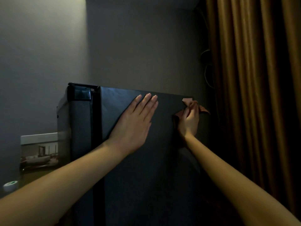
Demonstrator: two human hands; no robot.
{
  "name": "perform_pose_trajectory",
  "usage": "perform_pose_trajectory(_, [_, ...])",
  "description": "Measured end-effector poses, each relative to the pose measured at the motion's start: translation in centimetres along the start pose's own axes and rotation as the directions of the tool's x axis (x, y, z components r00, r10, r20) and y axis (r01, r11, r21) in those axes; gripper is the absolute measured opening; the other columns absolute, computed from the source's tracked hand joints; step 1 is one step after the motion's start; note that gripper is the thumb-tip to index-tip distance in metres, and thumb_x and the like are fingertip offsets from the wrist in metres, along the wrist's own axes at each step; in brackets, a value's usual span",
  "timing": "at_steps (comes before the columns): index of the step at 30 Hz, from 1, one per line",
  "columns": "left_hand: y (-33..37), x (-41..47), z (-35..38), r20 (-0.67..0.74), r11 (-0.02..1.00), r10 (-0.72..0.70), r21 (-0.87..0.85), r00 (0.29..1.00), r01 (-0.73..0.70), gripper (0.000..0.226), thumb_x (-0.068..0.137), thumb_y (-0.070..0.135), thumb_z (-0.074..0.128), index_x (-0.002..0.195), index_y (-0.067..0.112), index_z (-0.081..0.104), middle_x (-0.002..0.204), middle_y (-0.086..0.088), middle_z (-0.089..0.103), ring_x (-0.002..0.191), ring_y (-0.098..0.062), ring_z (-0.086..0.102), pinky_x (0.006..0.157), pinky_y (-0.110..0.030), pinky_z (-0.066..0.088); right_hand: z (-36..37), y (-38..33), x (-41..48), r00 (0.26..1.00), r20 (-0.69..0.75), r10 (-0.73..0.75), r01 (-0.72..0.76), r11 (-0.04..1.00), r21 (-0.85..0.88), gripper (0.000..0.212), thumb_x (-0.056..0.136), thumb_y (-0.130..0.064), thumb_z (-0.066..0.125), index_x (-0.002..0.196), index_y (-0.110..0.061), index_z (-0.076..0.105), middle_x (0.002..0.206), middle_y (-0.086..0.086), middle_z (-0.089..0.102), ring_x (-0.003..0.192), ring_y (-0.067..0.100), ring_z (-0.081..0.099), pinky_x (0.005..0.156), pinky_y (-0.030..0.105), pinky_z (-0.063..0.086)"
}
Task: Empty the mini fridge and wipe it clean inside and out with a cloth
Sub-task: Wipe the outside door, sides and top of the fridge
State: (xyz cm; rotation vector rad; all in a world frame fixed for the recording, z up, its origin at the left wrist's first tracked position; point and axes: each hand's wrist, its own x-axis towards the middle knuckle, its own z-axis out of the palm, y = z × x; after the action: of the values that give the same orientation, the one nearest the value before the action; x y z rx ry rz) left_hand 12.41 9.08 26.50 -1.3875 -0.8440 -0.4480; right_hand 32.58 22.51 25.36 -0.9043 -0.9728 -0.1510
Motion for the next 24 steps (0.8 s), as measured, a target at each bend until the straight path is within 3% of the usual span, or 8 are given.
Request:
perform_pose_trajectory(3, [0.1,0.0,-0.1,0.018,1.000,-0.005,0.001,1.000,0.005,0.061,0.097,0.028,0.001,0.149,-0.002,-0.012,0.160,-0.018,-0.009,0.148,-0.031,-0.005,0.121,-0.044,-0.003,-0.6,-1.1,-4.0,0.991,0.029,-0.128,0.129,0.991,-0.028,0.052,0.101,-0.025,0.029,0.148,-0.003,0.029,0.157,0.011,0.027,0.146,0.020,0.022,0.116,0.018,0.008])
perform_pose_trajectory(6, [0.4,0.0,-0.1,0.017,1.000,-0.009,0.012,1.000,0.009,0.061,0.097,0.028,0.000,0.149,-0.002,-0.012,0.160,-0.018,-0.009,0.148,-0.032,-0.005,0.121,-0.044,-0.003,-1.0,-2.7,-5.8,0.894,0.140,-0.425,0.427,0.904,0.016,0.053,0.100,-0.024,0.026,0.149,-0.006,0.029,0.157,0.007,0.025,0.147,0.013,0.018,0.119,0.020,0.009])
perform_pose_trajectory(8, [0.5,0.0,-0.1,0.023,1.000,-0.008,0.005,1.000,0.008,0.061,0.098,0.028,0.001,0.149,-0.002,-0.013,0.159,-0.019,-0.011,0.148,-0.032,-0.007,0.121,-0.044,-0.004,-0.7,-3.6,-4.4,0.844,0.186,-0.503,0.506,0.862,0.031,0.052,0.101,-0.026,0.027,0.149,-0.007,0.030,0.157,0.005,0.027,0.146,0.014,0.019,0.120,0.024,0.011])
perform_pose_trajectory(13, [0.4,0.0,0.0,0.029,1.000,-0.007,-0.025,1.000,0.008,0.061,0.098,0.029,0.003,0.150,-0.001,-0.012,0.159,-0.019,-0.012,0.148,-0.033,-0.008,0.121,-0.044,-0.004,0.7,-2.5,1.9,0.969,0.099,-0.228,0.219,0.972,0.089,0.057,0.096,-0.030,0.029,0.144,0.000,0.037,0.153,0.017,0.034,0.145,0.027,0.027,0.117,0.024,0.013])
perform_pose_trajectory(17, [0.4,0.0,0.0,0.012,1.000,-0.006,-0.004,1.000,0.006,0.061,0.098,0.028,0.001,0.151,-0.001,-0.007,0.160,-0.019,-0.006,0.148,-0.033,-0.004,0.121,-0.043,0.000,0.2,0.2,1.6,0.995,0.066,-0.081,0.076,0.994,0.083,0.050,0.103,-0.022,0.031,0.147,0.001,0.029,0.156,0.016,0.027,0.146,0.026,0.022,0.115,0.019,0.008])
perform_pose_trajectory(20, [0.5,0.0,0.2,0.011,1.000,0.001,0.015,1.000,-0.001,0.062,0.095,0.027,-0.004,0.151,-0.001,-0.005,0.160,-0.018,-0.003,0.148,-0.032,-0.001,0.122,-0.043,0.002,-0.7,2.0,-2.5,0.989,0.020,0.148,-0.149,0.988,0.040,0.049,0.105,-0.019,0.031,0.150,-0.001,0.024,0.158,0.014,0.022,0.147,0.023,0.018,0.117,0.023,0.008])
perform_pose_trajectory(22, [0.5,0.1,0.2,0.010,1.000,0.001,0.017,1.000,-0.001,0.063,0.094,0.026,-0.005,0.152,0.000,-0.003,0.160,-0.018,-0.001,0.148,-0.032,0.001,0.122,-0.043,0.003,-1.3,2.0,-6.5,0.992,0.009,0.124,-0.124,0.992,-0.014,0.052,0.103,-0.023,0.030,0.150,0.000,0.025,0.158,0.016,0.022,0.147,0.024,0.019,0.116,0.021,0.007])
perform_pose_trajectory(24, [0.5,0.2,0.2,0.009,1.000,-0.005,0.016,1.000,0.004,0.063,0.095,0.027,-0.003,0.152,0.000,-0.002,0.161,-0.017,0.000,0.148,-0.032,0.002,0.122,-0.043,0.003,-1.7,0.7,-10.1,0.999,0.038,0.016,-0.015,1.000,-0.016,0.058,0.098,-0.031,0.027,0.150,-0.004,0.026,0.159,0.011,0.022,0.146,0.015,0.018,0.115,0.016,0.006])
